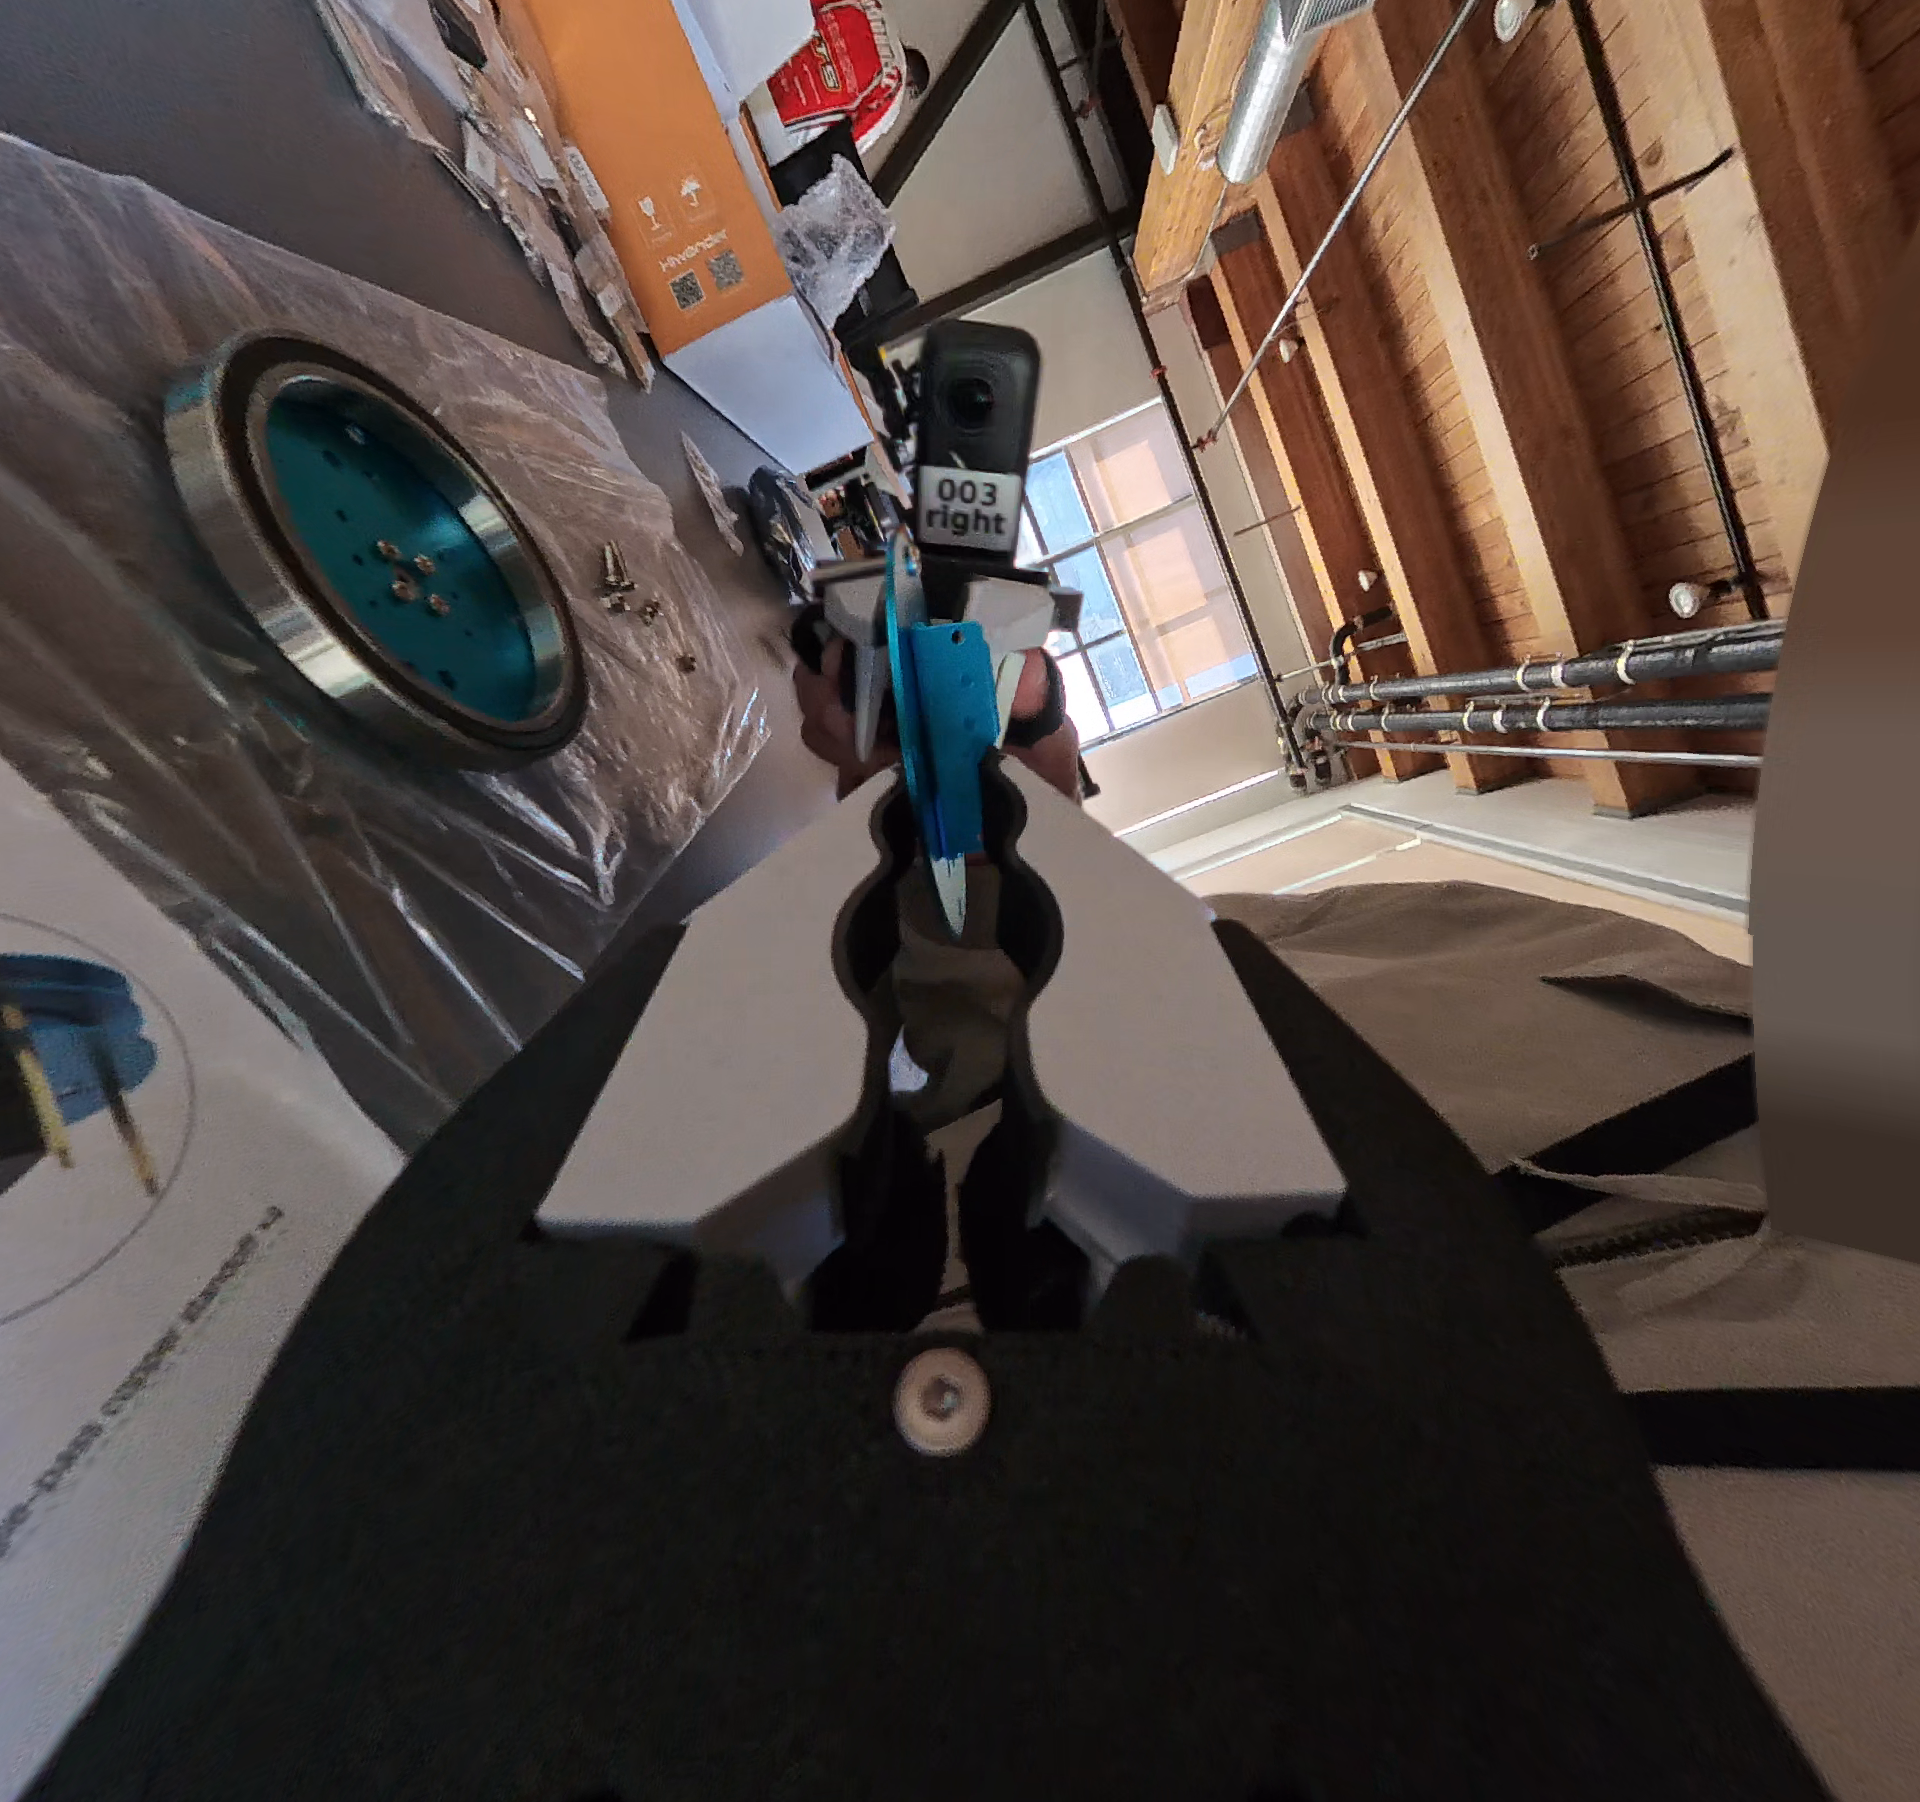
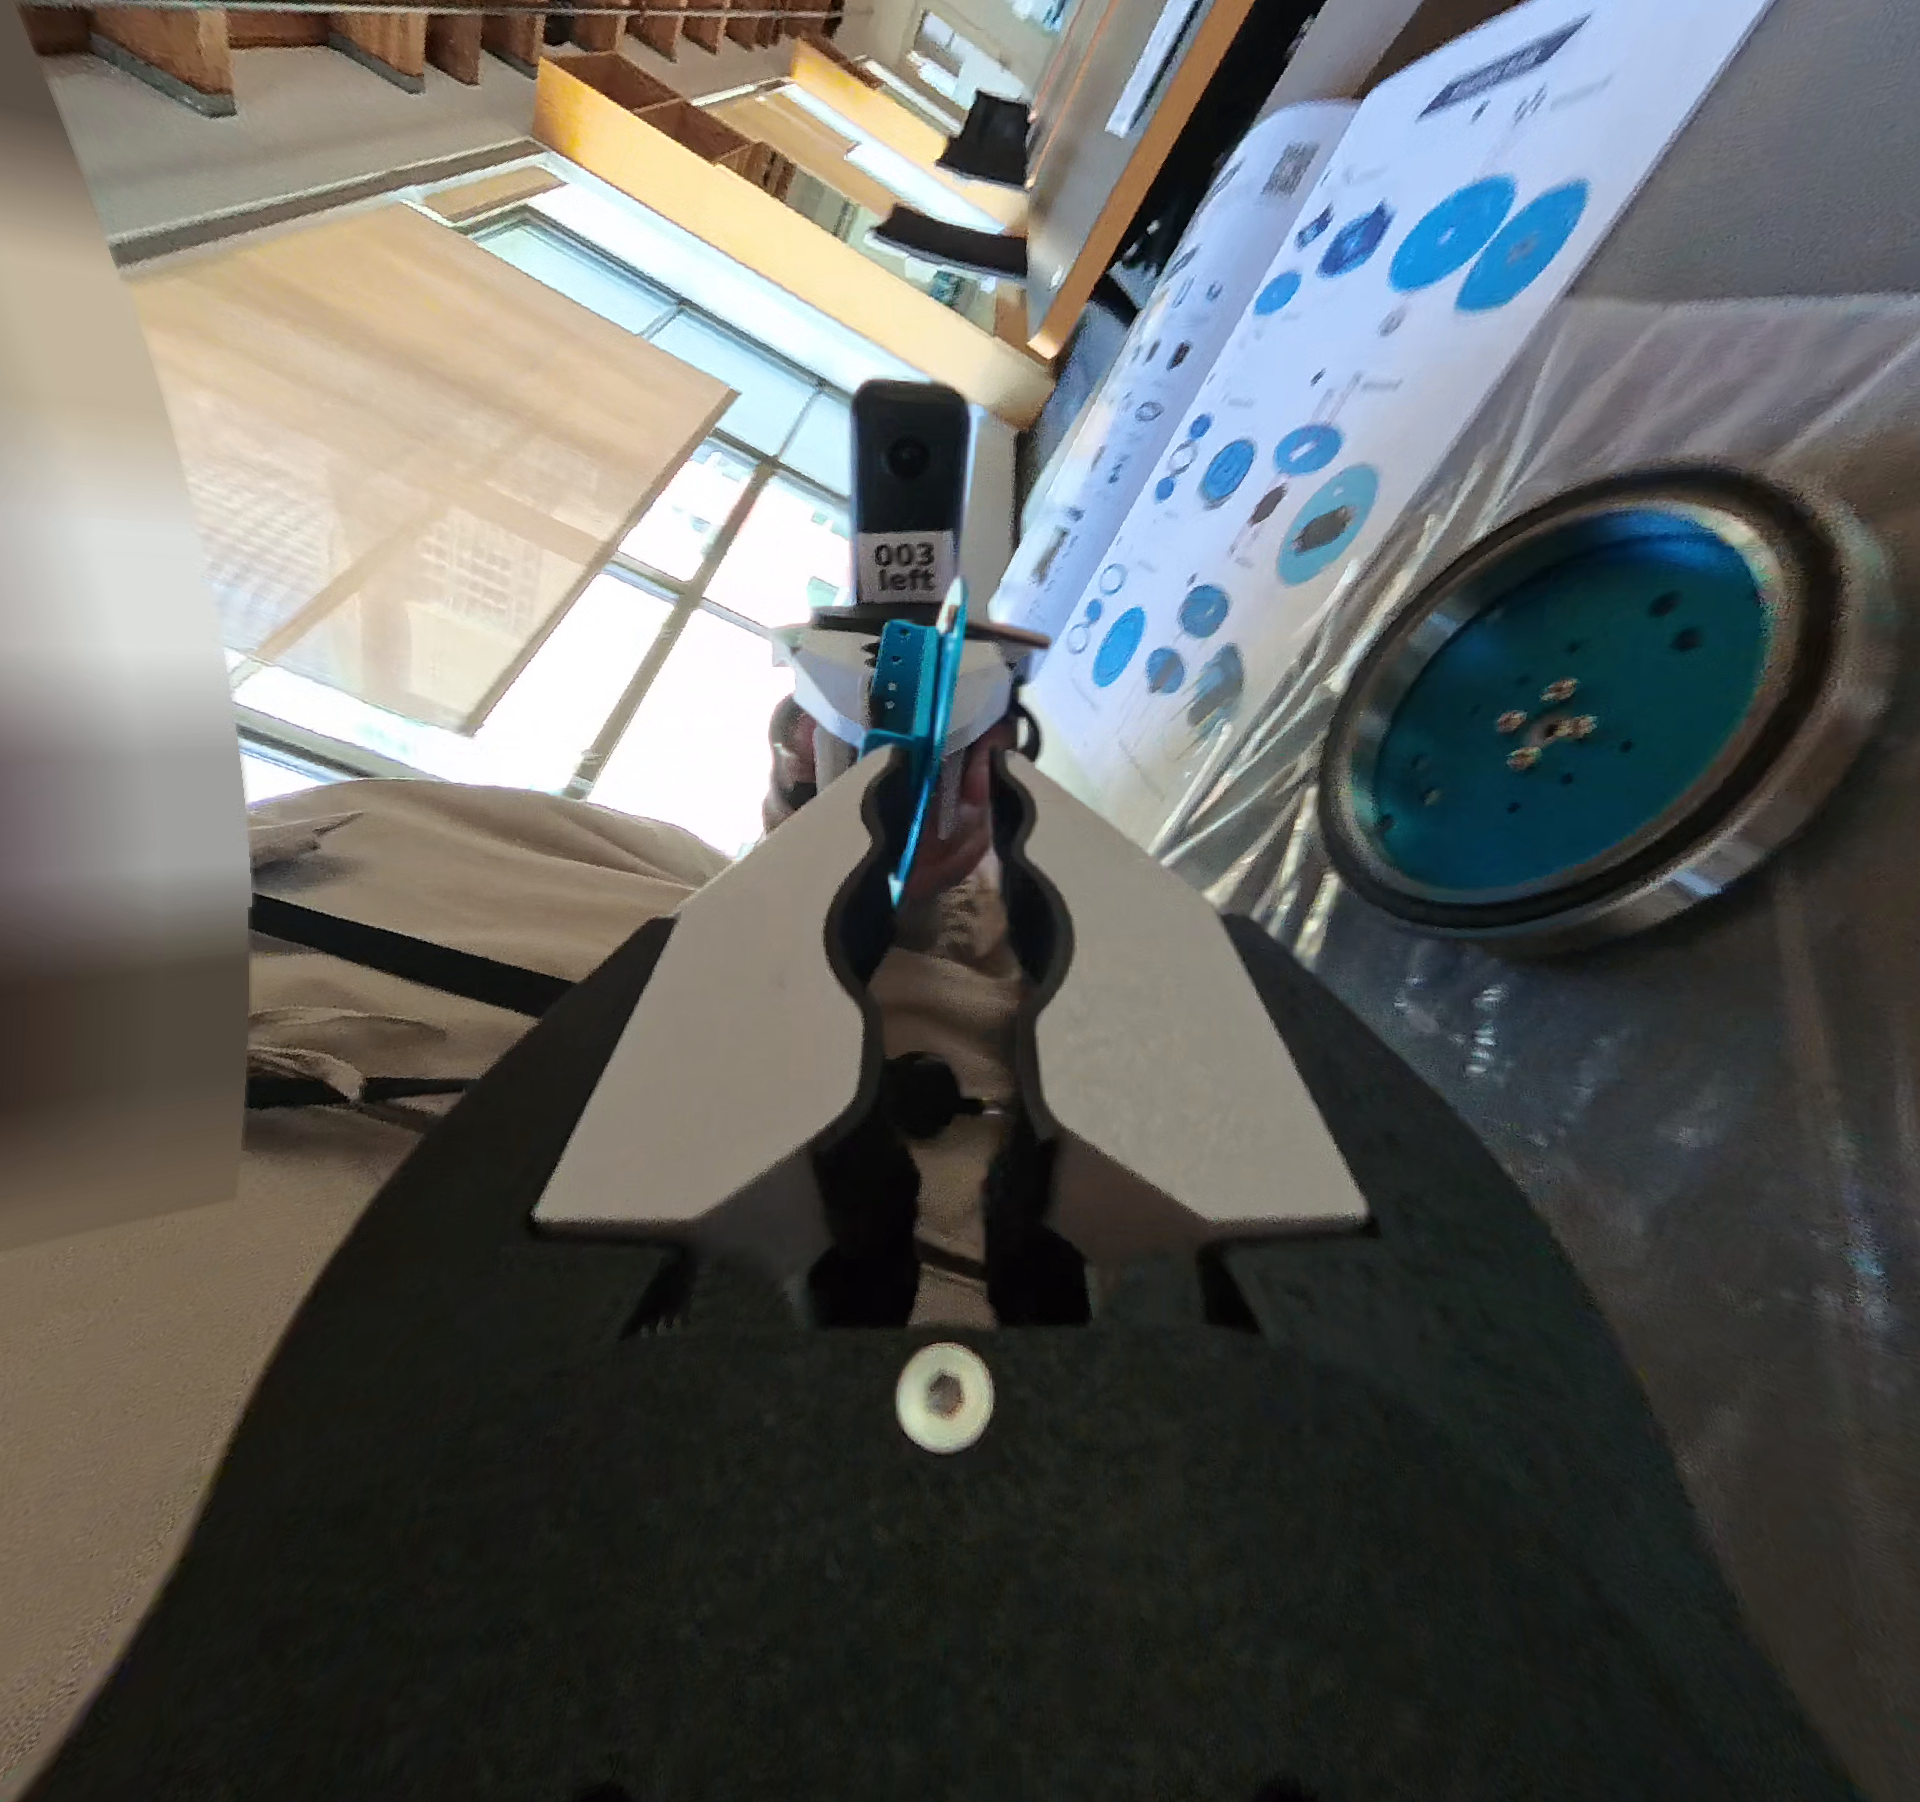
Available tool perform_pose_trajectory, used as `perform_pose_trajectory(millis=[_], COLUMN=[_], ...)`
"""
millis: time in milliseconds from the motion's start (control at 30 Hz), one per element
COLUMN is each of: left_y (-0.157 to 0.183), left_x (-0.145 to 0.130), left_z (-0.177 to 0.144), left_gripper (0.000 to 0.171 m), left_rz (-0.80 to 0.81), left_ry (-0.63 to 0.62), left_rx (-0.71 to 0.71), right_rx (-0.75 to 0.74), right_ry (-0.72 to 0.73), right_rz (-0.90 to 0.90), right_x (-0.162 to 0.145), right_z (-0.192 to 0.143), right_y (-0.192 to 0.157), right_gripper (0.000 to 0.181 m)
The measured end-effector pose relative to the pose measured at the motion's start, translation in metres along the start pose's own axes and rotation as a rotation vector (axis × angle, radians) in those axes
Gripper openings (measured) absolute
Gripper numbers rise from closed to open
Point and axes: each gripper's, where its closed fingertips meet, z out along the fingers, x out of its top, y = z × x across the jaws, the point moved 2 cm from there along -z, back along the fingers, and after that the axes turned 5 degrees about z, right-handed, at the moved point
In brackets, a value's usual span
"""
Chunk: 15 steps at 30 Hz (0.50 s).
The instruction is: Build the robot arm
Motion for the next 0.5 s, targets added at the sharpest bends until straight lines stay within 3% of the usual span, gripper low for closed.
perform_pose_trajectory(millis=[133,233,300,500], left_y=[-0.008,-0.016,-0.021,-0.03], left_x=[0.006,0.01,0.012,0.019], left_z=[-0.008,-0.01,-0.009,-0.003], left_gripper=[0.011,0.011,0.011,0.011], left_rz=[-0.002,-0.013,-0.014,-0.017], left_ry=[0.034,0.042,0.041,0.054], left_rx=[0.054,0.085,0.106,0.141], right_rx=[-0.232,-0.561,-0.698,-0.765], right_ry=[0.075,0.07,0.017,-0.122], right_rz=[-0.301,-0.566,-0.681,-0.702], right_x=[0.017,0.022,0.016,-0.013], right_z=[-0.042,-0.093,-0.116,-0.124], right_y=[0.013,0.042,0.059,0.078], right_gripper=[0.016,0.021,0.029,0.023])
